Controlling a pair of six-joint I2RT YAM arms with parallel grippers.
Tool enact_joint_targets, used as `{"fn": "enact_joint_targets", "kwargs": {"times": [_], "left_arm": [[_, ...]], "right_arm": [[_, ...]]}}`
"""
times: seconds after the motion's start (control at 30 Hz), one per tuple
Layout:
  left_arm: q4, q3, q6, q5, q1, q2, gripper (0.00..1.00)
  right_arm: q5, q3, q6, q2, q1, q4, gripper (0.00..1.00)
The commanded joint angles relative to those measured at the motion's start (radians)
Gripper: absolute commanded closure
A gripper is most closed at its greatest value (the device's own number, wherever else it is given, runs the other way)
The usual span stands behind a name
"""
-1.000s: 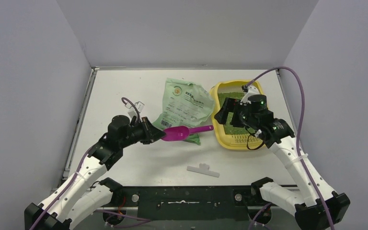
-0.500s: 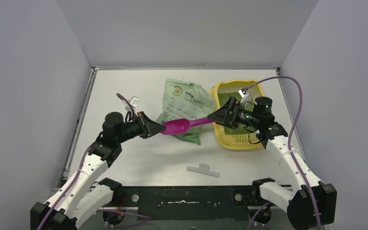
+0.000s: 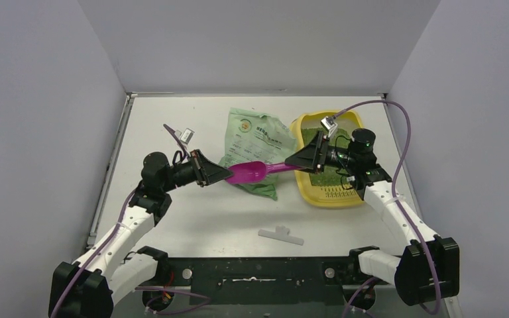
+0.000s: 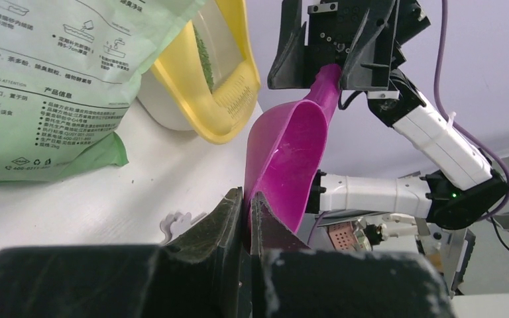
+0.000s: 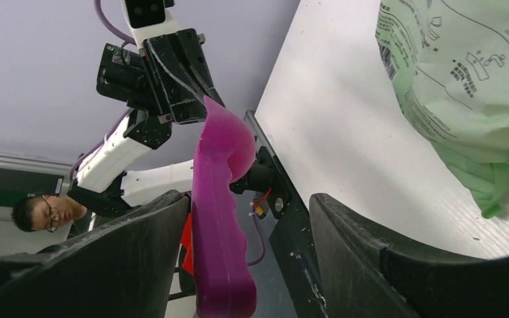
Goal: Fill the litter box with clean litter
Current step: Pick up the spatula from the center of the board.
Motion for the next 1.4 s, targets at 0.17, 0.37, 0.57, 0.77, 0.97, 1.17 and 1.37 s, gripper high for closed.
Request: {"fn": "enact_joint_targets", "kwargs": {"times": [0.17, 0.37, 0.57, 0.77, 0.97, 1.17, 1.37], "left_arm": [[0.098, 0.030, 0.006, 0.064, 0.009, 0.008, 1.00], [0.092, 0.046, 0.017, 0.053, 0.011, 0.011, 1.00], [0.068, 0.062, 0.029, 0.062, 0.013, 0.020, 1.00], [0.048, 0.065, 0.035, 0.055, 0.020, 0.019, 1.00], [0.032, 0.084, 0.036, 0.066, 0.020, 0.028, 1.00], [-0.006, 0.146, 0.071, 0.152, 0.020, 0.079, 1.00], [-0.037, 0.181, 0.106, 0.224, 0.020, 0.113, 1.00]], "right_arm": [[-0.088, 0.066, 0.057, -0.016, 0.053, 0.119, 0.43], [-0.080, 0.067, 0.060, -0.024, 0.081, 0.100, 0.45], [-0.076, 0.067, 0.071, -0.037, 0.083, 0.097, 0.57], [-0.089, 0.069, 0.100, -0.053, 0.085, 0.111, 0.58], [-0.102, 0.078, 0.126, -0.046, 0.115, 0.123, 0.62], [-0.103, 0.131, 0.037, -0.045, 0.118, 0.002, 0.71], [-0.083, 0.184, -0.059, -0.042, 0.096, -0.156, 0.47]]}}
